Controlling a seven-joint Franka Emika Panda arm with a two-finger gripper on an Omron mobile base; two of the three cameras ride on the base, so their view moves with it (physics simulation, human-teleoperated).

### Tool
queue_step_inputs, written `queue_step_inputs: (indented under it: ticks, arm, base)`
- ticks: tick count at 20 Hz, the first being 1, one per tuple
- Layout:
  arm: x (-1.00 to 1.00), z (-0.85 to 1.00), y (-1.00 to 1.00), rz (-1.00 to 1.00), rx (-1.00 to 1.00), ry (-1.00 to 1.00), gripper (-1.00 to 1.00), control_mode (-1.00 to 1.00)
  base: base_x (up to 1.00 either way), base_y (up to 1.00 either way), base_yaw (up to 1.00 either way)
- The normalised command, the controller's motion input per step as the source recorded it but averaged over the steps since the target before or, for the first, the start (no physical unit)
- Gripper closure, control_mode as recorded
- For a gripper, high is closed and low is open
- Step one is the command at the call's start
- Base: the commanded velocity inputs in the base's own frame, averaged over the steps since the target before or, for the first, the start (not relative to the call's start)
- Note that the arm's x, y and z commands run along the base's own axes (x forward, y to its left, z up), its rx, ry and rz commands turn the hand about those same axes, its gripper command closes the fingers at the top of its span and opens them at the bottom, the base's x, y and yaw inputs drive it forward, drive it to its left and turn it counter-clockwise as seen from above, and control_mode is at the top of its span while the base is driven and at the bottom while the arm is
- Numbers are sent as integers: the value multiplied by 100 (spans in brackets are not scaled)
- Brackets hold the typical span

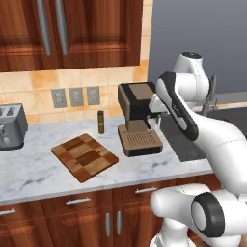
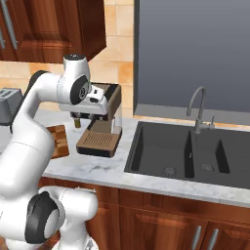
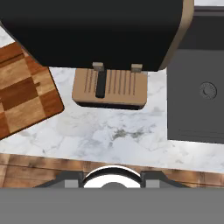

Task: Open the drawer on the left and place the cutting tools on the cutting board.

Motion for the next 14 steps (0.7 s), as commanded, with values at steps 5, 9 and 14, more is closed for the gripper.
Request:
queue_step_inputs:
  ticks: [5, 9, 14]
  arm:
    - [-24, -11, 8, 0, -2, 0, -100, -100]
    - [-79, -23, 70, 9, -2, -29, -100, -100]
    - [-88, -36, 100, 14, -13, -34, -100, -100]
  base:
    - [0, 0, 0]
    - [0, 0, 0]
    - [0, 0, 0]
